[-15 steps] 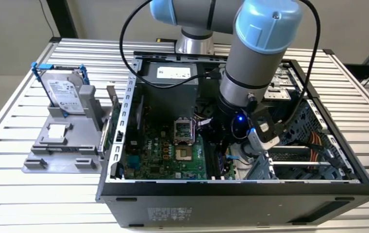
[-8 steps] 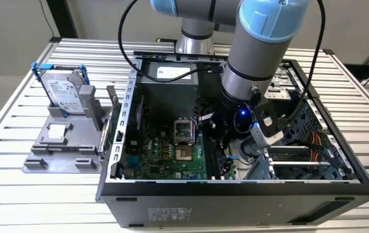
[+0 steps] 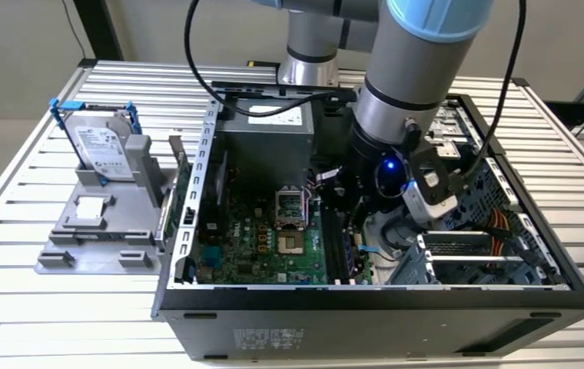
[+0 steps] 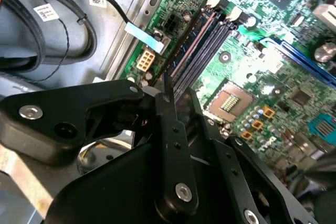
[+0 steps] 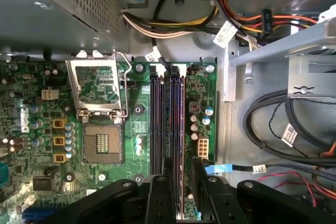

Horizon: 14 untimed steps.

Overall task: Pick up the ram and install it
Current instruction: 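Insert the ram into the slot, then press down the ram until it locks into place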

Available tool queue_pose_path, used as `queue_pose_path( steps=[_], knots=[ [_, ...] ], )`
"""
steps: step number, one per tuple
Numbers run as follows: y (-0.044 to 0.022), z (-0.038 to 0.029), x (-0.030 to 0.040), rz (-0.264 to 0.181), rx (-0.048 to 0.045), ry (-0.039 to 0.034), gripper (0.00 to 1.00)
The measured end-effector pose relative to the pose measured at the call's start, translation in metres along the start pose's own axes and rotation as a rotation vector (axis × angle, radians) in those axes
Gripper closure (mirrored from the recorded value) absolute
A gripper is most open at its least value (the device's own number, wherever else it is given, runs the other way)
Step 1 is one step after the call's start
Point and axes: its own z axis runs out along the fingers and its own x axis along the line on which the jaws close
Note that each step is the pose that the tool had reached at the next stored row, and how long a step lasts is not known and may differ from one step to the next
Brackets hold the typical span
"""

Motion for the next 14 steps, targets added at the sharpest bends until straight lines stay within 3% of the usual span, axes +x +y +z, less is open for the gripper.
queue_pose_path(
  steps=[2, 3, 14],
  knots=[
    [0.0000, 0.0000, 0.0000, 0.000, -0.0009, 0.0000, 0.00],
    [0.0000, 0.0000, 0.0000, 0.000, -0.0013, 0.0000, 1.00],
    [0.0000, -0.0001, 0.0000, 0.000, -0.0086, 0.0002, 1.00]
  ],
)
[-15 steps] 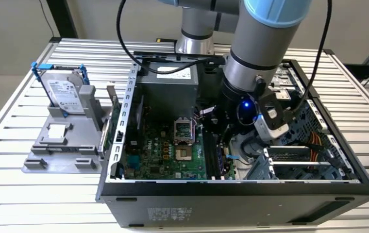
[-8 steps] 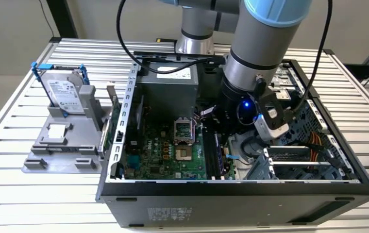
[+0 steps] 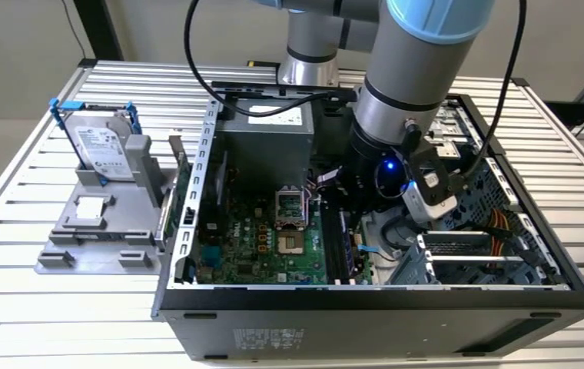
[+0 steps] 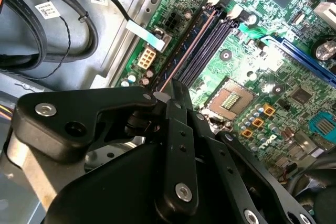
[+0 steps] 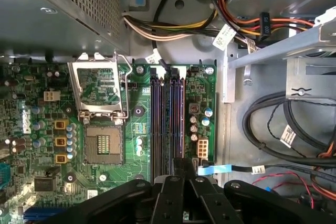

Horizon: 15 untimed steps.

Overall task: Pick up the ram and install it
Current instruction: 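Press down the ram until it locks into place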

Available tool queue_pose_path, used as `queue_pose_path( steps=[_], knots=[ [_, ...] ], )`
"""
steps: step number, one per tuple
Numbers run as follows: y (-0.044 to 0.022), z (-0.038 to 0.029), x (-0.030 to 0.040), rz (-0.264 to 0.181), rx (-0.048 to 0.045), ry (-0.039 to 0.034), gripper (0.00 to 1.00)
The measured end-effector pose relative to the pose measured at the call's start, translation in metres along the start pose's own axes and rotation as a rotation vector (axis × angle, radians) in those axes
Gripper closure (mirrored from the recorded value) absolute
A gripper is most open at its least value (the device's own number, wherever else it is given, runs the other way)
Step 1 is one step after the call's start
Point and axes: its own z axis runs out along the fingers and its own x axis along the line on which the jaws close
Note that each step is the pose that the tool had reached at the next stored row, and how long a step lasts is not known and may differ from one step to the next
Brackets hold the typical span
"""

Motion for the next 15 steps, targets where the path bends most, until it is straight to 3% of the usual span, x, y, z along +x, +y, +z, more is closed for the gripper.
queue_pose_path(
  steps=[15],
  knots=[
    [0.0000, 0.0000, 0.0000, -0.015, -0.0029, -0.0001, 1.00]
  ],
)
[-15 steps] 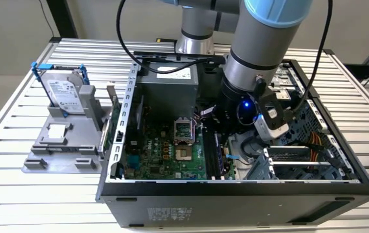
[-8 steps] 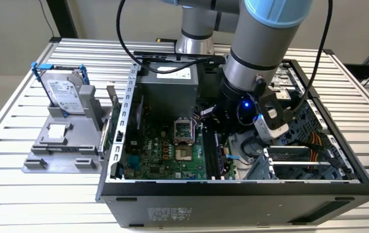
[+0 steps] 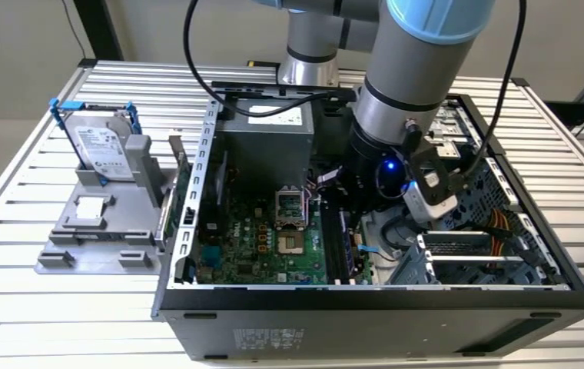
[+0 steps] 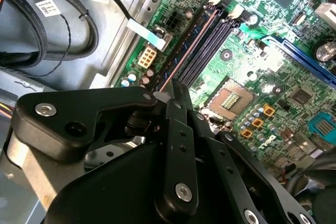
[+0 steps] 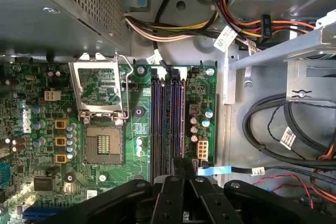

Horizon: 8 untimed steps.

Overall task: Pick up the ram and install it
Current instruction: 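Press down the ram until it locks into place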

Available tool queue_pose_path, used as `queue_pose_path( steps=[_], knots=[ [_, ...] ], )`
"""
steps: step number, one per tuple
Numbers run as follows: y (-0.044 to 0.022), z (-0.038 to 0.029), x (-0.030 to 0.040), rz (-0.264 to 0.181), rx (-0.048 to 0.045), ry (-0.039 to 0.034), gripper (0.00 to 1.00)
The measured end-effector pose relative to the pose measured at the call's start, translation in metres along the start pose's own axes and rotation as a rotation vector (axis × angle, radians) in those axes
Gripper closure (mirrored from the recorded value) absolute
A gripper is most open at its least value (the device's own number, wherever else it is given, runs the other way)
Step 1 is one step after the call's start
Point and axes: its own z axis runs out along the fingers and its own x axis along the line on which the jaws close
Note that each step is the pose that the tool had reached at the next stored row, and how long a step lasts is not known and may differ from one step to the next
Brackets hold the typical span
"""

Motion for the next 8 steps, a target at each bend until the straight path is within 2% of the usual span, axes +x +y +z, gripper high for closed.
queue_pose_path(
  steps=[8],
  knots=[
    [0.0000, 0.0000, 0.0000, -0.024, 0.0003, 0.0000, 1.00]
  ],
)
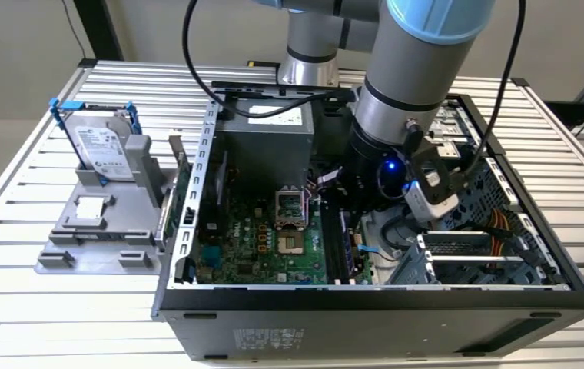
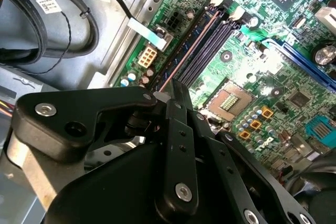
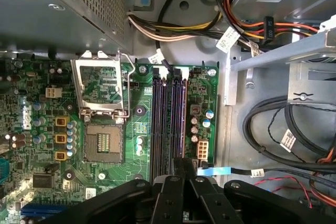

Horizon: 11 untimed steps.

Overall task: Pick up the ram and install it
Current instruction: 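Press down the ram until it locks into place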

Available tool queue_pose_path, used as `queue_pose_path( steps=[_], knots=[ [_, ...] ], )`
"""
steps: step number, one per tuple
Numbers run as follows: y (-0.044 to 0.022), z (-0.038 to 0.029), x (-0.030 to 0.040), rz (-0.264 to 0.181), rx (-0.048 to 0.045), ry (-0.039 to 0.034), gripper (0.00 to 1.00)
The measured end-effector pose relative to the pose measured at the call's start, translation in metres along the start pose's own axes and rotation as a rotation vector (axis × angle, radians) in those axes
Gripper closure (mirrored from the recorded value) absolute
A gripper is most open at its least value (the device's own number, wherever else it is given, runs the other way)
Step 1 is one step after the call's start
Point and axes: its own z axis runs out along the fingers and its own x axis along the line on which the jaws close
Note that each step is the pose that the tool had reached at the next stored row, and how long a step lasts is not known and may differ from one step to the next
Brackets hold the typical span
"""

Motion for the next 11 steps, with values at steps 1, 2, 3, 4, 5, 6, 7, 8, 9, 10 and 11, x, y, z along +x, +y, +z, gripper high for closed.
queue_pose_path(
  steps=[1, 2, 3, 4, 5, 6, 7, 8, 9, 10, 11],
  knots=[
    [0.0000, 0.0000, 0.0000, -0.003, 0.0001, 0.0000, 1.00],
    [0.0000, 0.0000, 0.0000, -0.006, 0.0001, 0.0000, 1.00],
    [0.0000, 0.0000, 0.0000, -0.009, 0.0001, -0.0001, 1.00],
    [0.0000, 0.0000, 0.0000, -0.011, 0.0001, -0.0001, 1.00],
    [0.0000, 0.0000, 0.0000, -0.013, 0.0001, -0.0001, 1.00],
    [0.0000, 0.0000, 0.0000, -0.015, 0.0001, -0.0001, 1.00],
    [0.0000, 0.0000, 0.0000, -0.017, 0.0002, -0.0001, 1.00],
    [0.0000, 0.0000, 0.0000, -0.019, 0.0003, -0.0001, 1.00],
    [0.0000, 0.0000, 0.0000, -0.021, 0.0002, -0.0001, 1.00],
    [0.0000, 0.0000, 0.0000, -0.023, 0.0003, -0.0001, 1.00],
    [0.0000, 0.0000, 0.0000, -0.025, 0.0003, -0.0002, 1.00]
  ],
)
